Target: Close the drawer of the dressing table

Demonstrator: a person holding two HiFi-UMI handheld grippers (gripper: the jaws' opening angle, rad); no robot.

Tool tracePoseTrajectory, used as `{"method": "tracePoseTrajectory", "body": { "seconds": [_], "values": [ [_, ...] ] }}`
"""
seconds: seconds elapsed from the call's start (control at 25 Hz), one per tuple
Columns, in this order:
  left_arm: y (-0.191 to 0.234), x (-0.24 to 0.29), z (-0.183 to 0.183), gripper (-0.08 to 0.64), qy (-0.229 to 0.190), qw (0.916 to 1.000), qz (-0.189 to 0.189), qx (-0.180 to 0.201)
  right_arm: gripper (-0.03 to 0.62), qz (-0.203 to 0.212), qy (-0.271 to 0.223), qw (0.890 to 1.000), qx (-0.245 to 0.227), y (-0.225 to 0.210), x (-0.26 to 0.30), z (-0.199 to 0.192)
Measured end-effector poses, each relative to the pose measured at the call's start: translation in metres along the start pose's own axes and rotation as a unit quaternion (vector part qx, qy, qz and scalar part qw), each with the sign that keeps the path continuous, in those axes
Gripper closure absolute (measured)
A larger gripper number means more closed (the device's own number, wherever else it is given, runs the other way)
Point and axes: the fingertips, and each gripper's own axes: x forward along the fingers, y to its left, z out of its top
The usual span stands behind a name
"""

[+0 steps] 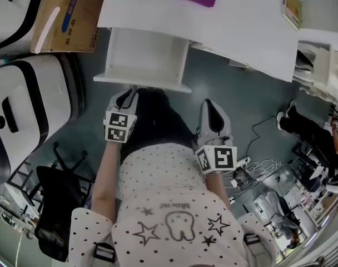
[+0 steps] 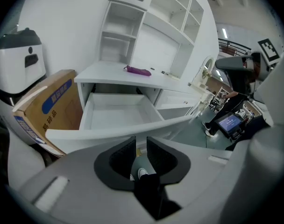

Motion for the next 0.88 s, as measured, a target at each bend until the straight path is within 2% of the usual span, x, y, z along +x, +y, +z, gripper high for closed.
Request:
{"method": "tracePoseTrajectory", "body": {
  "seconds": [0.36, 0.56, 0.88],
  "values": [
    [0.007, 0.044, -0.049, 0.476, 0.07, 0.9973, -0.012, -0.017, 0.589, -0.002, 0.006, 0.999, 0.033, 0.002, 0.0, -0.017],
    [0.002, 0.061, -0.06, 0.458, 0.087, 0.9955, -0.032, -0.021, 0.589, -0.019, 0.01, 0.999, 0.042, -0.006, -0.003, -0.021],
    [0.008, 0.09, -0.071, 0.426, 0.105, 0.9931, -0.022, -0.047, 0.589, -0.027, 0.02, 0.998, 0.046, -0.006, -0.004, -0.028]
  ]
}}
